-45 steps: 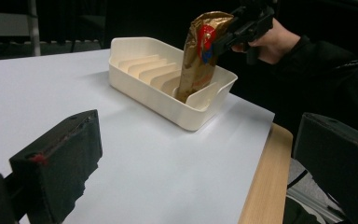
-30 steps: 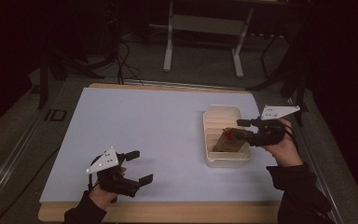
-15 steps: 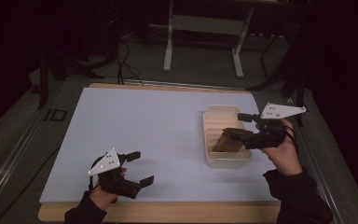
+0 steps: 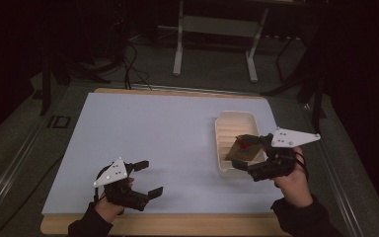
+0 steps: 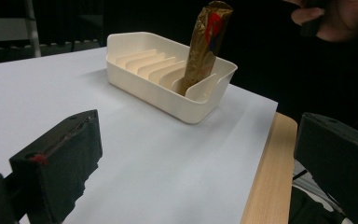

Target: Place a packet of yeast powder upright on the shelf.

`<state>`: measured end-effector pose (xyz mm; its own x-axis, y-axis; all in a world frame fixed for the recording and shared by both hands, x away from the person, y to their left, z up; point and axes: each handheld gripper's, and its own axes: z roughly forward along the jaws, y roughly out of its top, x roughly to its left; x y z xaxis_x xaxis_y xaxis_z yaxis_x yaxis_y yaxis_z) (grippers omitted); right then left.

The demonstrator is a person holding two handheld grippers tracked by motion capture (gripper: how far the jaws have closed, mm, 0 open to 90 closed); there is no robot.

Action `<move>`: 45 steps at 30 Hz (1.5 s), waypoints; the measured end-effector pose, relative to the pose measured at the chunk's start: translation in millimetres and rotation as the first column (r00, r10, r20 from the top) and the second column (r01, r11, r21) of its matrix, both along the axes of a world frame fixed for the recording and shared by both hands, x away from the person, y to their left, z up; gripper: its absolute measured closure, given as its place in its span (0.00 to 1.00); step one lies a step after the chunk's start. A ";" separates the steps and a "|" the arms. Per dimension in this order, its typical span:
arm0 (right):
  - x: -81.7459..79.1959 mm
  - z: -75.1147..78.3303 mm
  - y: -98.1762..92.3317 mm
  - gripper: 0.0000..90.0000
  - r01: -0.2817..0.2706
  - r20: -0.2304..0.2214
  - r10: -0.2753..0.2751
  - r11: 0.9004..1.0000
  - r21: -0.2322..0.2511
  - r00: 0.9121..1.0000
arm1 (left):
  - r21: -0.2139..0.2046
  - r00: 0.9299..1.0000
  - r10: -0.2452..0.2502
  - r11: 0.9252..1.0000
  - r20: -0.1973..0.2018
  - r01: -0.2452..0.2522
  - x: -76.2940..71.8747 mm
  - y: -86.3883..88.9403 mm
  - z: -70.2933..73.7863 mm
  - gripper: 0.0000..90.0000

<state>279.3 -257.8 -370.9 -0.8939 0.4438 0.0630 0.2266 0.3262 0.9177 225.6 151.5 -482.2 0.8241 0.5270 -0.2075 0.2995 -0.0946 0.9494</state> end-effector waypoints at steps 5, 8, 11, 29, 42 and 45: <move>-15.8 -10.1 6.4 0.15 0.006 0.016 -0.006 1.000 -0.007 1.000 | 0.001 1.000 -0.002 1.000 0.002 0.002 -0.3 -0.6 0.4 0.02; -22.7 -21.1 8.6 0.15 0.006 0.002 -0.006 1.000 0.012 1.000 | 0.000 1.000 -0.002 1.000 0.005 0.002 -0.8 -0.7 0.8 0.02; -28.3 -31.6 11.0 0.15 0.004 -0.001 -0.004 1.000 -0.001 1.000 | 0.002 1.000 -0.003 1.000 0.005 0.003 -0.9 -0.6 0.6 0.02; -45.8 -86.0 7.6 0.15 0.003 -0.059 -0.006 0.999 -0.047 0.998 | 0.007 1.000 -0.007 1.000 0.015 0.007 -1.4 -0.9 -0.6 0.02; -51.1 -102.2 -6.4 0.15 -0.004 -0.068 -0.001 0.996 -0.084 0.998 | 0.021 1.000 -0.015 1.000 0.015 0.014 -1.8 -3.5 -6.7 0.02; -51.0 -103.1 -6.4 0.15 -0.003 -0.051 -0.002 0.995 -0.096 0.999 | 0.026 1.000 -0.015 1.000 0.014 0.015 -1.6 -4.6 -7.9 0.02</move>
<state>228.3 -264.2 -474.0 -0.8909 0.4495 0.0654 0.2719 0.4125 0.8695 224.0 146.9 -490.0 0.8347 0.5197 -0.1823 0.2845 -0.1235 0.9507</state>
